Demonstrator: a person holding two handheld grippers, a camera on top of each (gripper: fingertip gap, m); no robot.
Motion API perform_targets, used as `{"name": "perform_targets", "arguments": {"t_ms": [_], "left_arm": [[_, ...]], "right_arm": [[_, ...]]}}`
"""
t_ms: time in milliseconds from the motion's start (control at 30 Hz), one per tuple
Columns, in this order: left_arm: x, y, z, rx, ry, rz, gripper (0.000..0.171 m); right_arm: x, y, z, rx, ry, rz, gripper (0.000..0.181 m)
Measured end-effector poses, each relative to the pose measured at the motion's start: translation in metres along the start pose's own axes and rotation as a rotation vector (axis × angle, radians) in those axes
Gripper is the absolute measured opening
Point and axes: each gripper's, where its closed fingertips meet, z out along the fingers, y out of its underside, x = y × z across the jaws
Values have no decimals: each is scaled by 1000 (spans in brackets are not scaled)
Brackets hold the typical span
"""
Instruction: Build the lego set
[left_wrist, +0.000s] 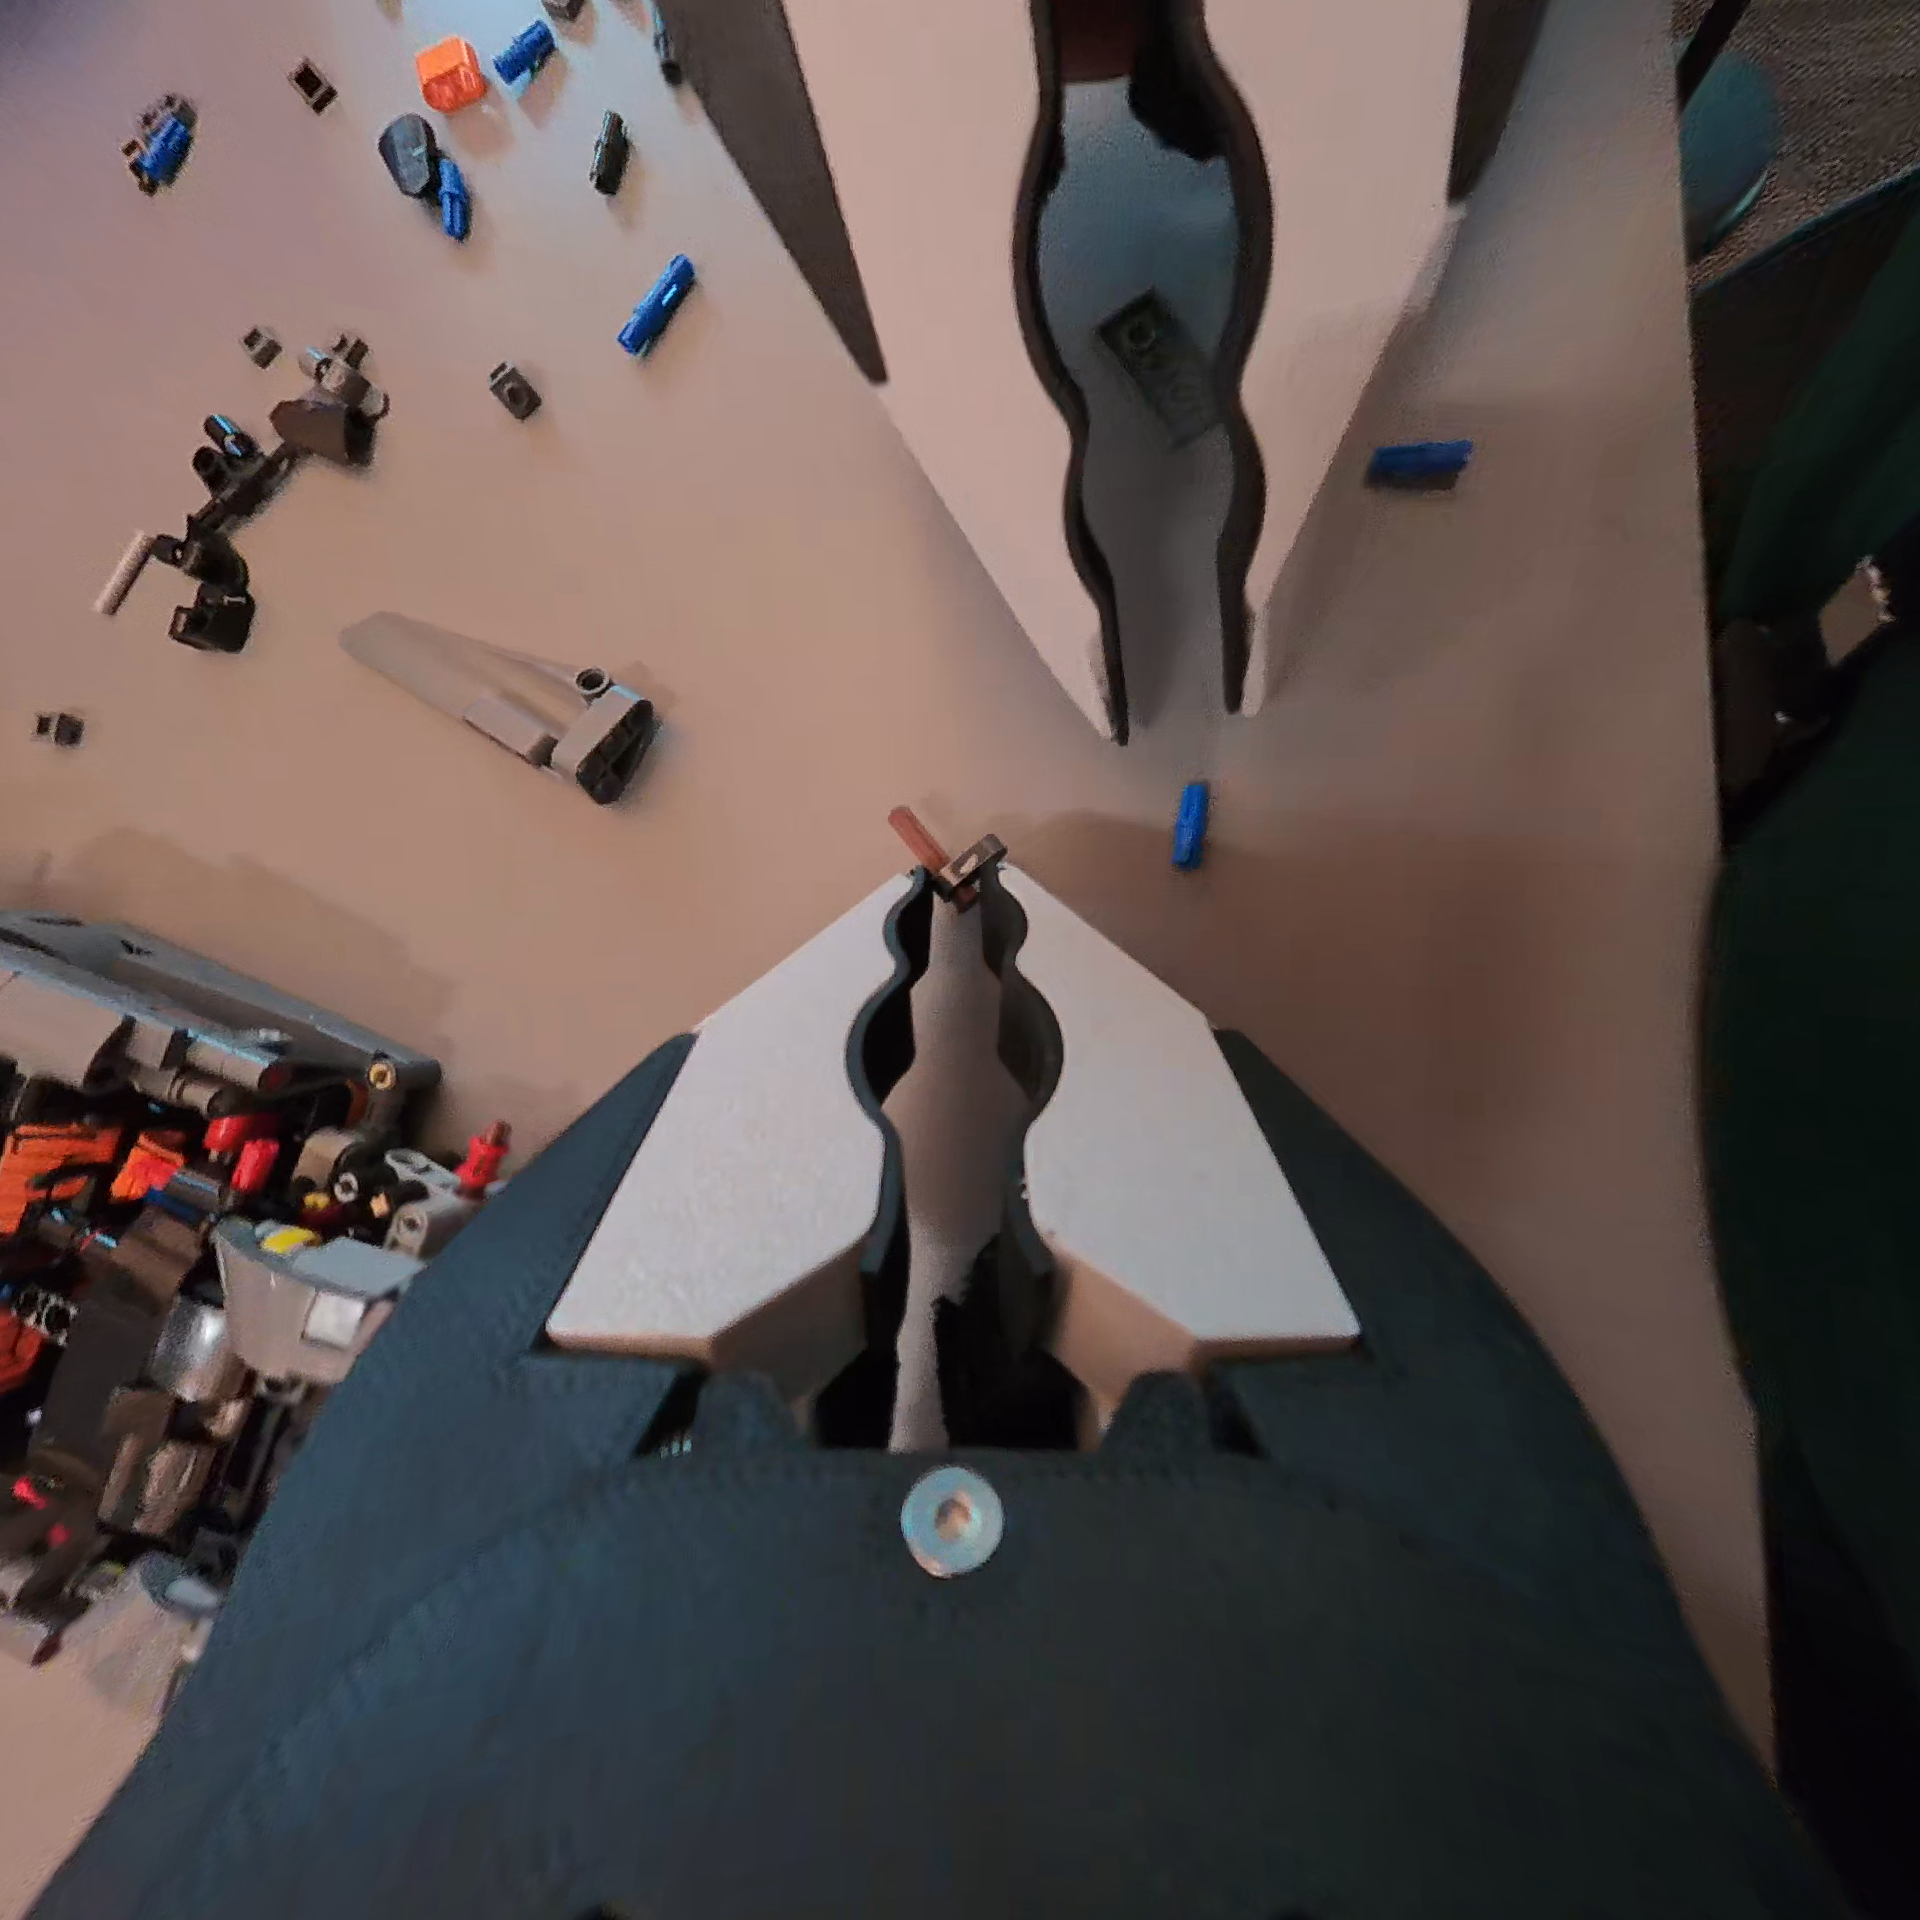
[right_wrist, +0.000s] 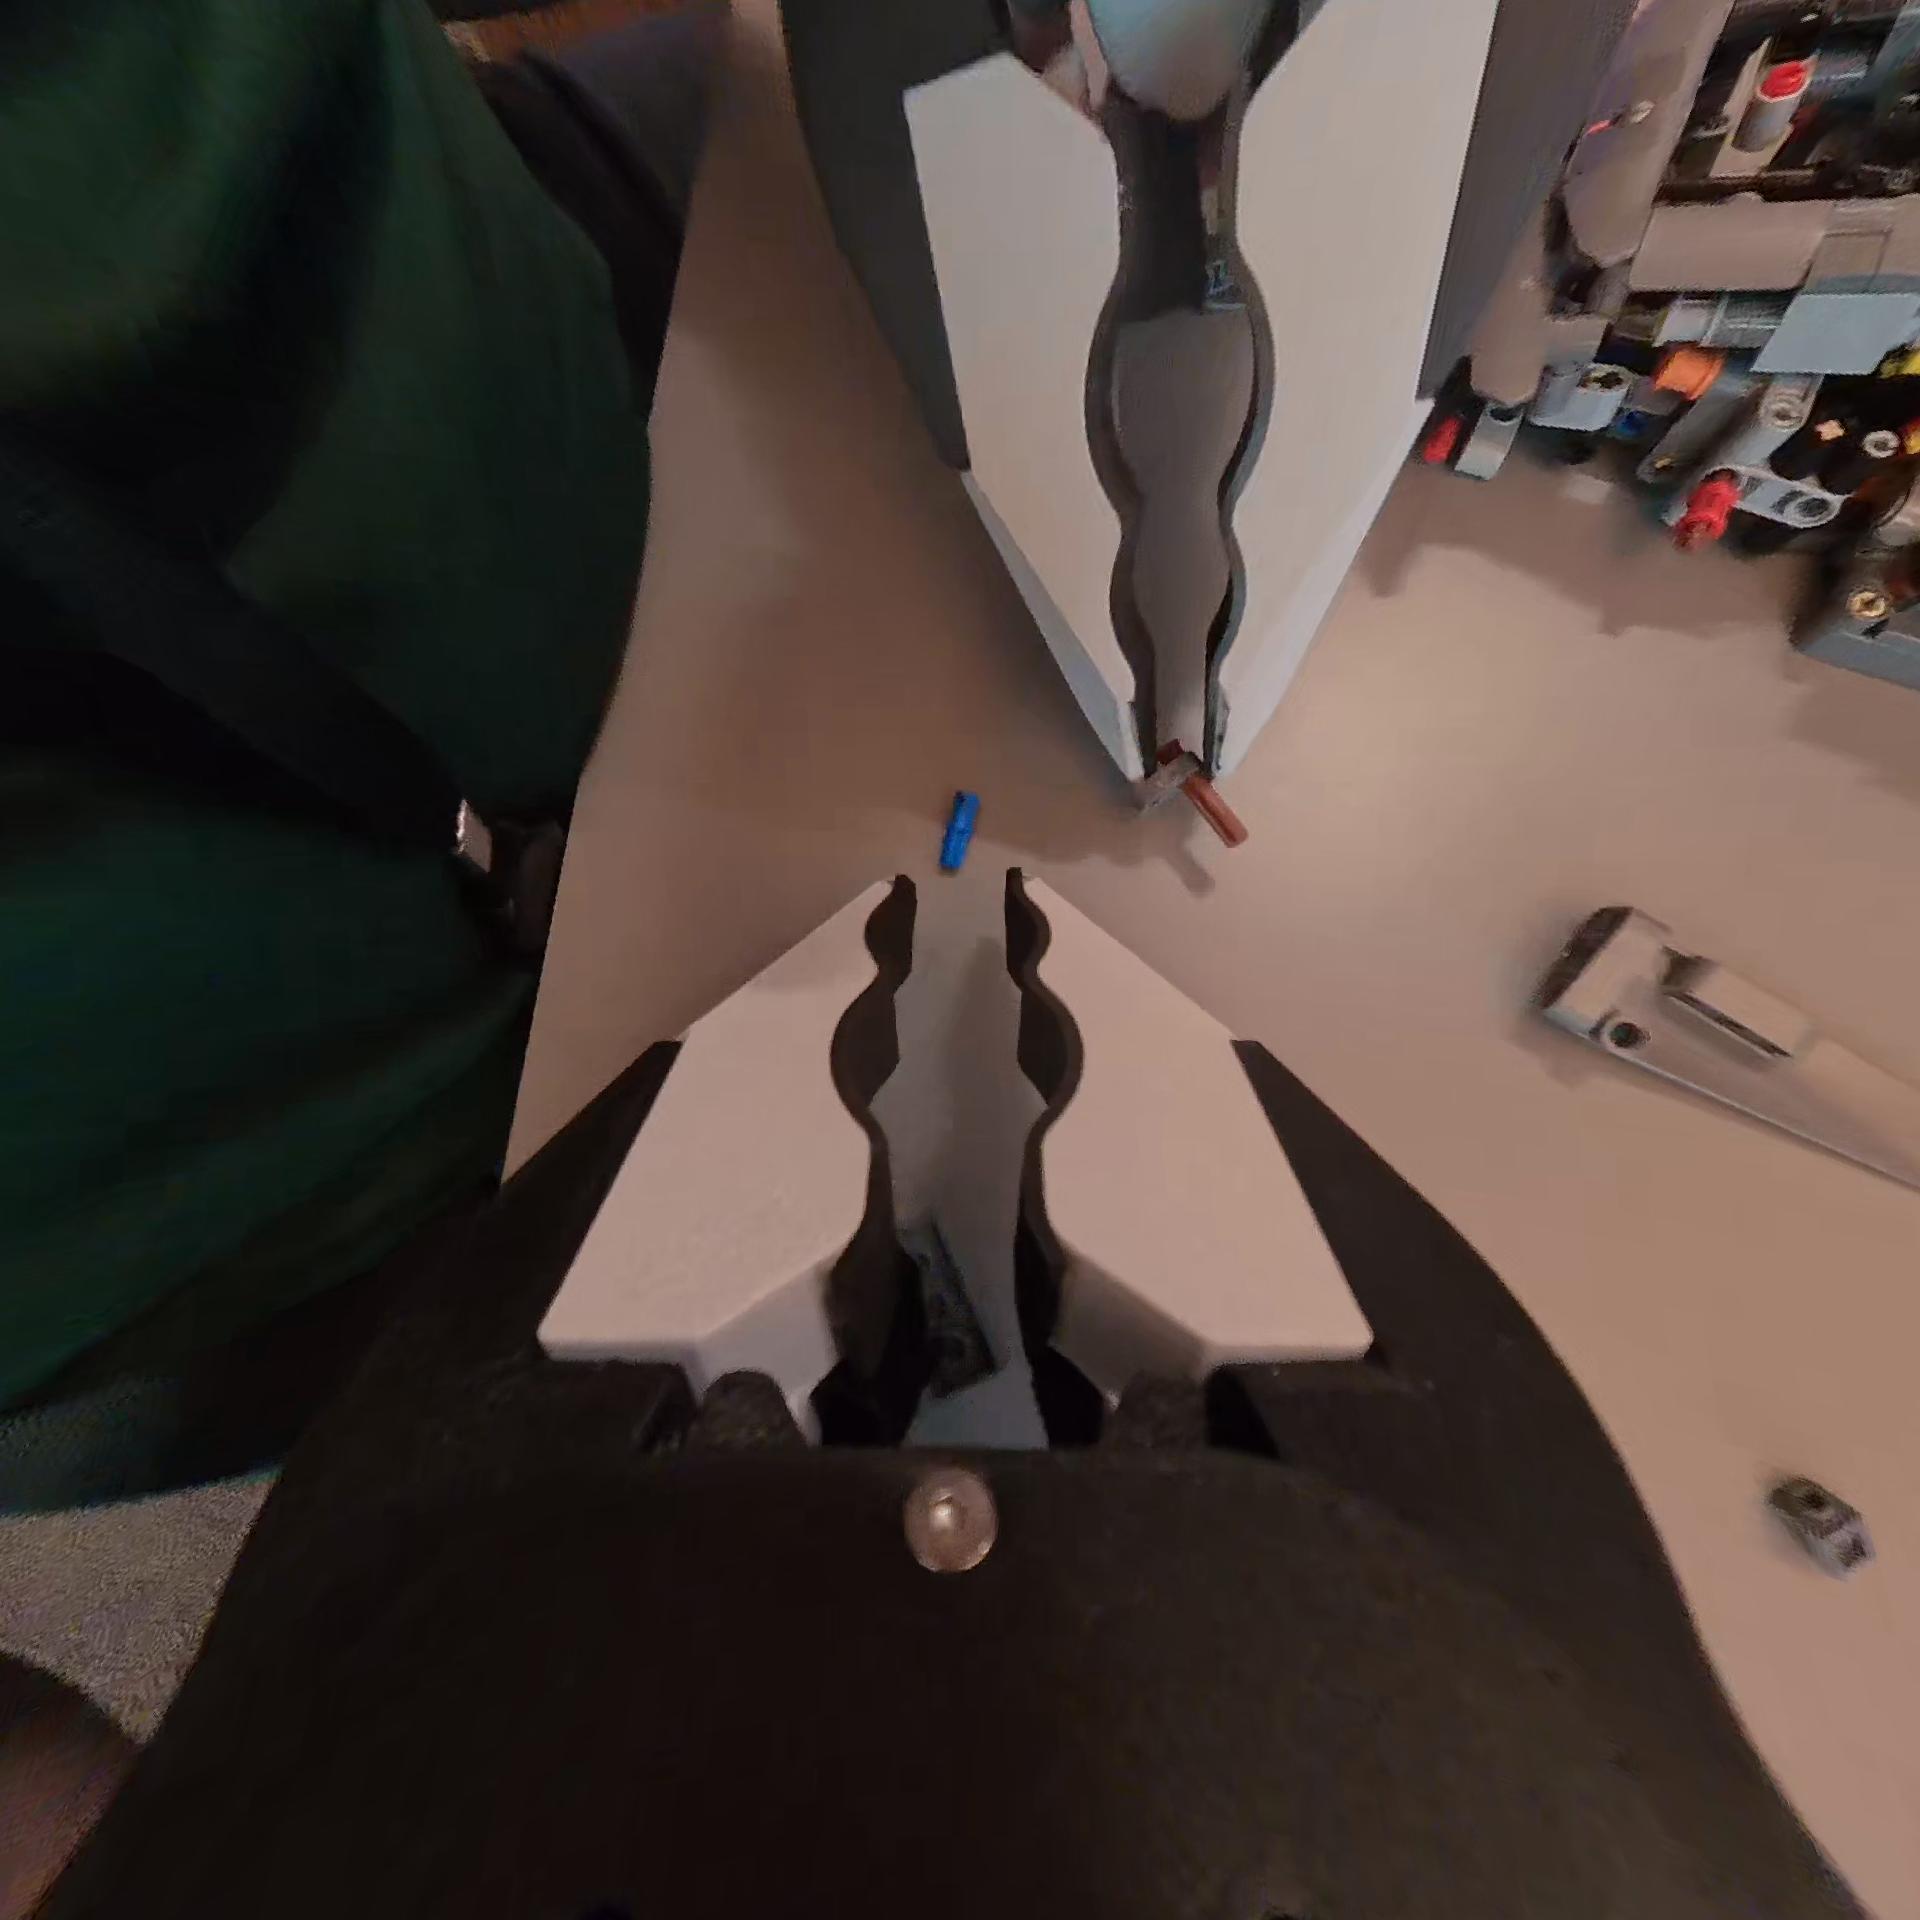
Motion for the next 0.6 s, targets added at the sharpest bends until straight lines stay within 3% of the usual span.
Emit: {"name": "perform_targets", "arguments": {"t_ms": [200, 367, 533, 600], "left_arm": [[10, 14, -14, -17, -36, -50, 8], [21, 21, -22, -6, -56, -75, 8], [28, 25, -24, 1, -70, -82, 8], [29, 25, -25, 11, -73, -84, 8]], "right_arm": [[-11, -3, 25, -26, 48, 59, 9], [-9, -1, 24, -54, 79, 34, 3], [2, 1, 18, -100, 131, 49, 18], [-4, -2, 13, -88, 133, 46, 12]]}}
